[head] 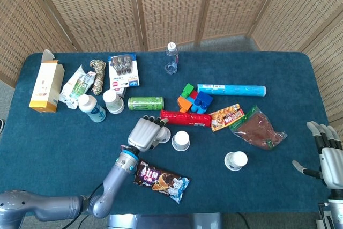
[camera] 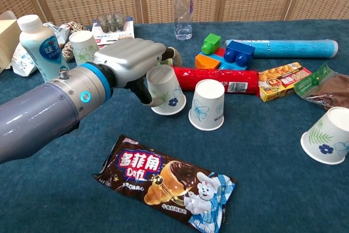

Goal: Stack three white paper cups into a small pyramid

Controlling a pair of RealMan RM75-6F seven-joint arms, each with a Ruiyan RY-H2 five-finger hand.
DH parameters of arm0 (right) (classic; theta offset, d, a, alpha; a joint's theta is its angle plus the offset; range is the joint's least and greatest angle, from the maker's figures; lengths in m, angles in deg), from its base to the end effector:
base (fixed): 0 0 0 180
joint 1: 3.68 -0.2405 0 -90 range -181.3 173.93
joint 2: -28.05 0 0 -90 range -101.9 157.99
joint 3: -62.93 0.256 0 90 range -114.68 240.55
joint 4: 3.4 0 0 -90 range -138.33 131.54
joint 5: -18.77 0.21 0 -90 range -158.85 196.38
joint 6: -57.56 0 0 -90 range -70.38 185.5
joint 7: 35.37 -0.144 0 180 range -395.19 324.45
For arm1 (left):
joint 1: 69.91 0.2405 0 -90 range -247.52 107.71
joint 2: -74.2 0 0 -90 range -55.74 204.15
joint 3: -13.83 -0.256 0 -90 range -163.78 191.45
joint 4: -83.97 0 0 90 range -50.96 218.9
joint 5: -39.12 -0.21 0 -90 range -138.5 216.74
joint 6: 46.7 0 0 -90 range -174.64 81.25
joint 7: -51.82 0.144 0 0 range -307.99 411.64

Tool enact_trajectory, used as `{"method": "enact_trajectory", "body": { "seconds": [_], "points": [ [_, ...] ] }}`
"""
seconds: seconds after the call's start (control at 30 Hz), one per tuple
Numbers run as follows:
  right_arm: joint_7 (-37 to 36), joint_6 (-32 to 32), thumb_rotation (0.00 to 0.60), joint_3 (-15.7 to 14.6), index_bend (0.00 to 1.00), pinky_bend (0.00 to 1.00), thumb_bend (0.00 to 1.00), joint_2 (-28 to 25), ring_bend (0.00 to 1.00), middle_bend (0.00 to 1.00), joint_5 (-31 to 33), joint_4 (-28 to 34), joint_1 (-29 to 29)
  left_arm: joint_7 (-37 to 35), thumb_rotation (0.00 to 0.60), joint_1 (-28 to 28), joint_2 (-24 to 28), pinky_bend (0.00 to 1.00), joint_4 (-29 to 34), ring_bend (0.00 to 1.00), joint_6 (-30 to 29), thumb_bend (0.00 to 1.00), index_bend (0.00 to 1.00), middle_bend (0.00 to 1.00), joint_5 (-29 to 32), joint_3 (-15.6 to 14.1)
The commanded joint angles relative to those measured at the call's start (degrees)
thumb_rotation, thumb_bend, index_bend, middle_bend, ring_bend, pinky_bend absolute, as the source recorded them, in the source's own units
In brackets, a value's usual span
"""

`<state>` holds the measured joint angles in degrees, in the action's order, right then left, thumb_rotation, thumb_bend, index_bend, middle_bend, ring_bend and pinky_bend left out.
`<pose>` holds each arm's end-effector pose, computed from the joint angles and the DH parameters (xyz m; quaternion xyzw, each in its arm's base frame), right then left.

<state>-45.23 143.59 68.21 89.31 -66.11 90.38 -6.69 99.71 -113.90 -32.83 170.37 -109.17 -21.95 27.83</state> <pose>-0.3131 -0.1794 0.1819 0.5410 -0.4240 0.4404 0.5777 -0.0595 0.2996 -0.0842 -0.7712 -0.2898 -0.3744 0.4256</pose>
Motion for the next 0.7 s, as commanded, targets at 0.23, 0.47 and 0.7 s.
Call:
{"method": "enact_trajectory", "body": {
  "seconds": [0.23,0.47,0.7],
  "points": [
    [-0.37,-0.06,0.6,-0.06,0.01,0.0,0.16,-0.18,0.0,0.0,-0.07,0.04,0.01,0.98,0.6,-1.35,-1.29,0.45,-0.99,0.37,-0.51,0.31,0.21,0.39,2.14,-0.27],
    [-0.74,-0.04,0.6,0.08,0.01,0.0,0.16,-0.26,0.0,0.0,0.17,-0.04,0.04,1.02,0.6,-2.24,-1.95,0.44,-1.97,0.36,-0.82,0.31,0.2,0.39,2.84,-0.64],
    [-1.09,0.09,0.6,0.07,0.01,0.0,0.15,-0.42,0.0,0.0,0.08,0.06,0.12,0.24,0.6,-2.69,-2.15,0.43,-2.31,0.28,-1.35,0.31,0.18,0.29,2.87,-0.67]
  ]
}}
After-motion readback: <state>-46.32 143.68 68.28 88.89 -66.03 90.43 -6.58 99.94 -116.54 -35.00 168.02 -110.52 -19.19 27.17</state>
